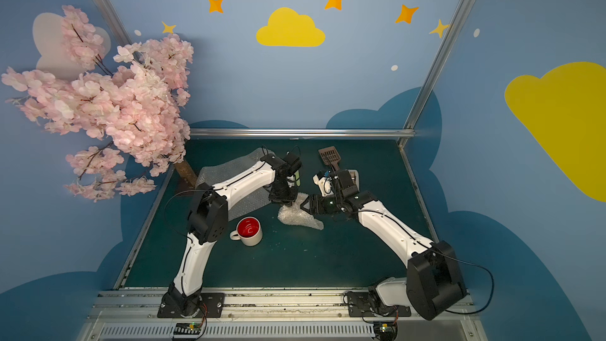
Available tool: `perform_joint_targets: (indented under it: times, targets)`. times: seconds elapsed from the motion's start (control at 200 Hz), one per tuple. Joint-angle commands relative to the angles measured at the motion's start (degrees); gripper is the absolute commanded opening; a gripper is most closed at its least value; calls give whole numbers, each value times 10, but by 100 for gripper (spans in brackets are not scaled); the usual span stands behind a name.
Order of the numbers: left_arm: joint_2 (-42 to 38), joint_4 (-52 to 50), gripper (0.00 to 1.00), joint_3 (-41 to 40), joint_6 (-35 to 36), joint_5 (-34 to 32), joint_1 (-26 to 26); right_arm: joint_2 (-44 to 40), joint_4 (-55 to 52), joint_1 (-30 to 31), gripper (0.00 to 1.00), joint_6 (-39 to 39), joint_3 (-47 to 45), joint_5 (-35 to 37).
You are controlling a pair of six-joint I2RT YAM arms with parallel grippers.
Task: Wrap mugs in bubble wrap
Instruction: Wrap the mug in bubble wrap.
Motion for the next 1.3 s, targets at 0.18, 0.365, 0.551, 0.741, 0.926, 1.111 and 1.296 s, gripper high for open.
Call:
perform_joint_targets:
  times: [0.18, 0.365, 0.551, 0.741, 0.926, 1.111, 1.296]
  targets:
    - [3, -21, 7, 4, 16, 10, 6, 37, 0, 9, 54, -18, 25, 9]
    - [5, -30, 6, 12, 18, 4, 6, 53, 15, 19, 29, 0, 26, -17]
    - [1, -31, 6, 10, 20, 6, 5, 61, 24, 23, 10, 8, 26, -21]
    - [-6, -25, 5, 2, 25, 7, -1, 85, 37, 24, 0, 27, 49, -58]
    - [-19, -3, 5, -19, 25, 27, -6, 121, 93, 28, 0, 76, 52, -34]
    - [-35, 22, 5, -44, 37, 54, -7, 163, 104, 34, 0, 80, 63, 30]
    - [-39, 36, 7, -53, 53, 74, -8, 212, 26, 41, 0, 71, 113, 112]
